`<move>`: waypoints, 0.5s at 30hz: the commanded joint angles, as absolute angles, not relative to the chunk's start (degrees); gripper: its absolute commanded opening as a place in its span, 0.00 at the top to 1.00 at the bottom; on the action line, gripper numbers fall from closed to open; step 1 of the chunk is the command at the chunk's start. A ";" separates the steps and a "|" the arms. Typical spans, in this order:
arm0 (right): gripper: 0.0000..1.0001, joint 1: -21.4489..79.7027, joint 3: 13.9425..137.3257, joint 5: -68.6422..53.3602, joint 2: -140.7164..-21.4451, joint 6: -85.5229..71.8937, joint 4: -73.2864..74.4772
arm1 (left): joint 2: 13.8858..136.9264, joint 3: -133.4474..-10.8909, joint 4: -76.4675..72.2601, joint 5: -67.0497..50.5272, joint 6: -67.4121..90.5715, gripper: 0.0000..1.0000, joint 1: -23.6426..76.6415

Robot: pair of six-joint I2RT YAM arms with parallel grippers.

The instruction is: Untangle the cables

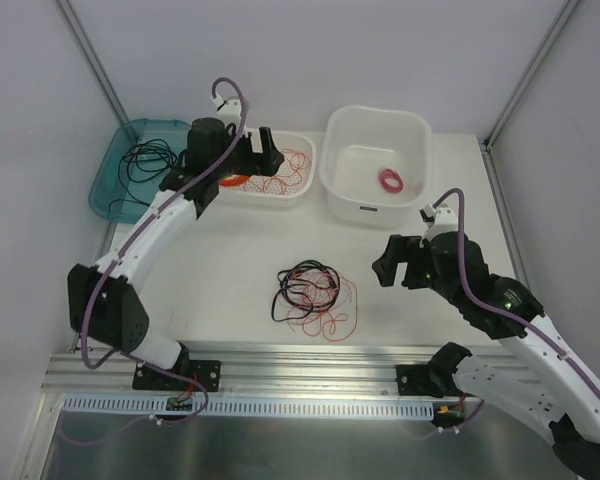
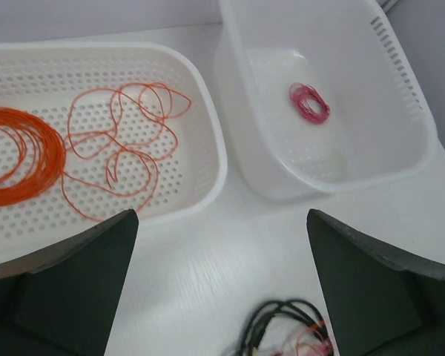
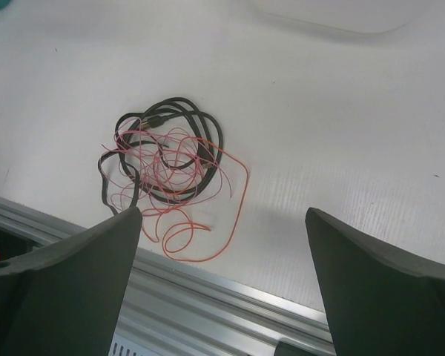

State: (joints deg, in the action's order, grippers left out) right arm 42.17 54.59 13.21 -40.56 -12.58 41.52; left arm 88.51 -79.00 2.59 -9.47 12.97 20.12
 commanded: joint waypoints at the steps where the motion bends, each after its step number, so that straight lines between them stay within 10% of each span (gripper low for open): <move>1: 0.02 42.36 53.70 12.48 -42.45 -13.09 41.93 | 79.91 -71.65 6.58 -9.67 17.75 0.01 23.02; 15: 0.25 42.36 42.81 1.33 -55.01 -24.86 32.53 | 61.87 -45.54 12.13 -5.63 33.30 0.01 43.85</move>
